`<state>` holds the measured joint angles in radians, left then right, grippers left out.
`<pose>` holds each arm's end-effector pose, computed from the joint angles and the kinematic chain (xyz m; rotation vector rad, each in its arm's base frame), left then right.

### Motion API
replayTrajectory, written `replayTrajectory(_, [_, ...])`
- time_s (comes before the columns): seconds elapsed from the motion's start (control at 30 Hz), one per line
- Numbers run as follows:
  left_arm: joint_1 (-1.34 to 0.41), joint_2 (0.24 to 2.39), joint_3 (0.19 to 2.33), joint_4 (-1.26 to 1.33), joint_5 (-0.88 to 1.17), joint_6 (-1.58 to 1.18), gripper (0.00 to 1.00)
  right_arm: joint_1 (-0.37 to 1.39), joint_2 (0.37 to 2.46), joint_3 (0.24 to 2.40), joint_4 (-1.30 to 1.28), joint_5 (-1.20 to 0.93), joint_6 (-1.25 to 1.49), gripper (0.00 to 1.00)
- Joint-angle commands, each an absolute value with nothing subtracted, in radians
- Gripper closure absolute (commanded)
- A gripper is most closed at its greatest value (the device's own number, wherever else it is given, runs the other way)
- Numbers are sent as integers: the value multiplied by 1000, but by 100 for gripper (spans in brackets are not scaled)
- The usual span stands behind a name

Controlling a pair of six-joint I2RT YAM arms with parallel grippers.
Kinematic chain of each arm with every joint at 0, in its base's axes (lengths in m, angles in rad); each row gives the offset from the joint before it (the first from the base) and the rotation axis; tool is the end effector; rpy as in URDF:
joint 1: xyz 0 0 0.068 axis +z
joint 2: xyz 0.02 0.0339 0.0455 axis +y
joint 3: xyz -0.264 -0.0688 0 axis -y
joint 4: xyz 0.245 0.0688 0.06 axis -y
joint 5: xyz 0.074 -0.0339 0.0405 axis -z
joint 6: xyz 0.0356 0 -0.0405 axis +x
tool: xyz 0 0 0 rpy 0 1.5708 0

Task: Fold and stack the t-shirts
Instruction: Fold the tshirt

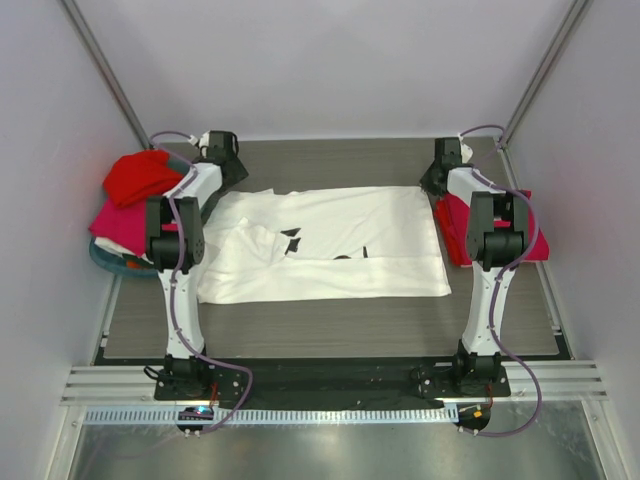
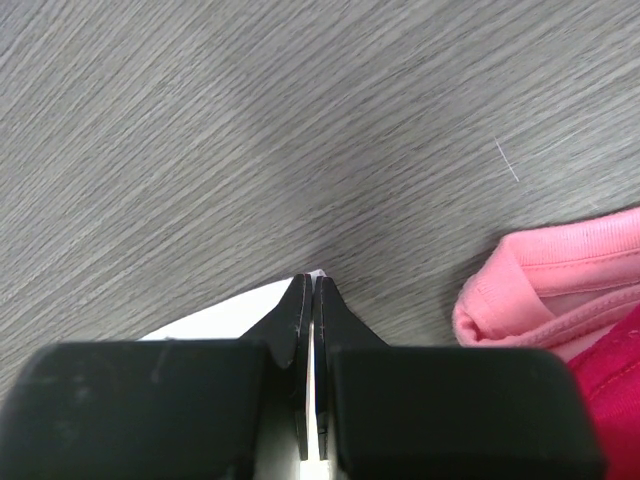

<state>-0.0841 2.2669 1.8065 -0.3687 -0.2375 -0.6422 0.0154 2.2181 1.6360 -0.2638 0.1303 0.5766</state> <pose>0.5077 -0.0344 0.1809 -0.7579 2.2462 -0.0630 0.4893 0.0029 0.1577 0.7246 2.2989 0.1162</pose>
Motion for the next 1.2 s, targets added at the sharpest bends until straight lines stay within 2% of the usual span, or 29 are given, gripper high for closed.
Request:
replayTrajectory(0.0, [-83,2273,1829,-413,-184,-637,42,14,2181,1611,-275,132,583,99])
replayTrajectory(0.17, [-100,2267,1832,-440,-118,-598,54,14,2183,1611,-275,130,583,99])
replayTrajectory(0.33, [-120,2243,1779,-451,-123,-572,57,14,2189,1617,-276,112,587,99])
replayTrajectory(0.4, [-120,2246,1779,-456,-126,-562,62,12,2187,1612,-275,110,589,99])
replayTrajectory(0.43, [-120,2246,1784,-459,-129,-557,70,14,2186,1611,-275,109,589,99])
replayTrajectory(0.5, [-120,2253,1795,-462,-140,-551,79,12,2186,1609,-275,109,589,99])
replayTrajectory(0.57, [-120,2260,1804,-468,-158,-538,96,12,2184,1608,-275,109,589,99])
replayTrajectory(0.6, [-123,2267,1822,-475,-164,-535,100,14,2184,1608,-275,107,589,99])
replayTrajectory(0.87, [-150,2132,1726,-453,-343,-541,100,-20,2105,1579,-265,127,575,99])
replayTrajectory(1.17, [-195,1852,1497,-235,-419,-580,100,-20,1961,1408,-75,14,551,99])
